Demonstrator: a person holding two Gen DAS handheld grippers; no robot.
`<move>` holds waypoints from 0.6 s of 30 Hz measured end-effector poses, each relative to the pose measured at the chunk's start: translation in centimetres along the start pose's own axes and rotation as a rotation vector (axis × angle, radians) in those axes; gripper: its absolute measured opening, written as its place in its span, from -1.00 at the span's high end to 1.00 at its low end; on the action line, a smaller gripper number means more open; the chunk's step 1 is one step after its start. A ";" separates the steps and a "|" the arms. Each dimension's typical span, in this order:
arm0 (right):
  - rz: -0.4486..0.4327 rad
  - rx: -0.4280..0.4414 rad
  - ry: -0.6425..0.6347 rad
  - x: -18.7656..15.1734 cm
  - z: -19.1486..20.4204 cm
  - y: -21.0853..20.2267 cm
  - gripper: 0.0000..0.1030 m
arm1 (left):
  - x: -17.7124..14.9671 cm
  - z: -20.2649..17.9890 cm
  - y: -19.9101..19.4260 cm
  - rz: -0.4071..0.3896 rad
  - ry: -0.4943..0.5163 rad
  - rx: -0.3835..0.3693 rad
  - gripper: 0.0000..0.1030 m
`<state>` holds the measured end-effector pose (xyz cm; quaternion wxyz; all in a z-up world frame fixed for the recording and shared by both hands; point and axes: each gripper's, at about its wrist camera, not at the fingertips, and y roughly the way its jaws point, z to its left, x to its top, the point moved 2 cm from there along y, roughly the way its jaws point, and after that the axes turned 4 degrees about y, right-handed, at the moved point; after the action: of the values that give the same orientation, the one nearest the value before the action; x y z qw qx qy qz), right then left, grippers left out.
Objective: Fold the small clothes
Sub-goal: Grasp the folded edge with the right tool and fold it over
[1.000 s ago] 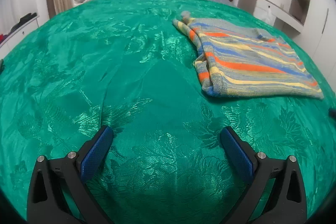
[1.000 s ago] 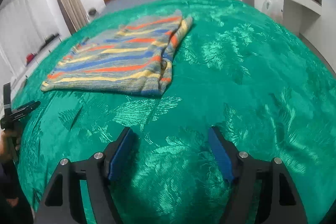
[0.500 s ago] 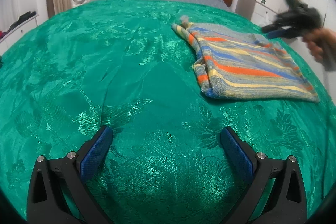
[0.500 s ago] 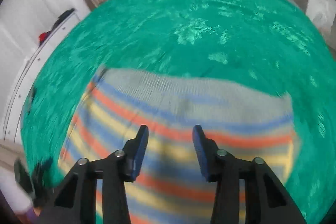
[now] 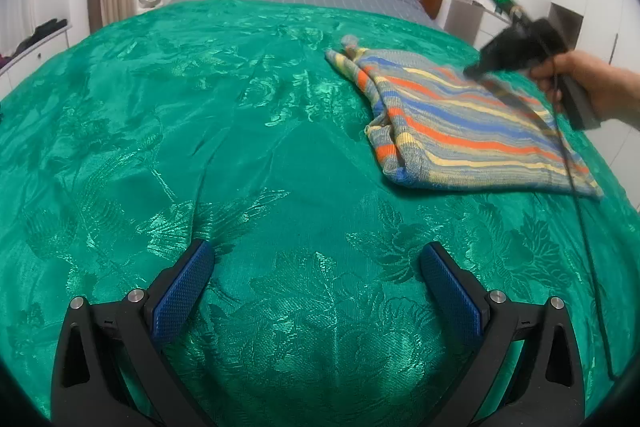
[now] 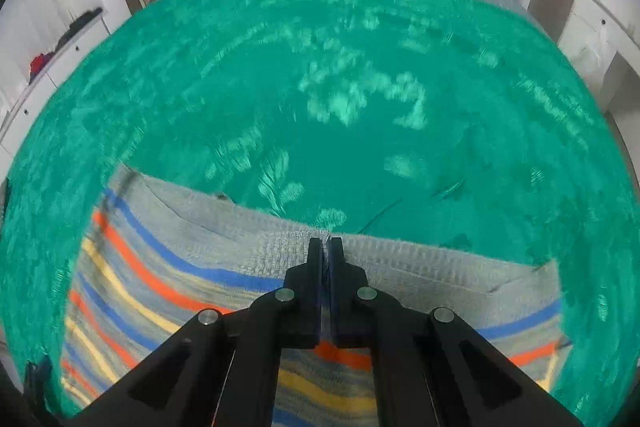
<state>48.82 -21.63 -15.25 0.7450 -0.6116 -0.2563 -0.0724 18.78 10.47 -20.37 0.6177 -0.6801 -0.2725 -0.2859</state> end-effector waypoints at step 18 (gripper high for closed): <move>-0.246 0.086 -0.034 -14.8 -9.0 -14.8 -0.16 | 0.0 -0.2 0.1 0.002 0.004 0.008 -0.99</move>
<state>32.54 -36.80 -10.41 0.7515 -0.5444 -0.3446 -0.1418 18.89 10.29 -20.42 0.6214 -0.6772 -0.2715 -0.2855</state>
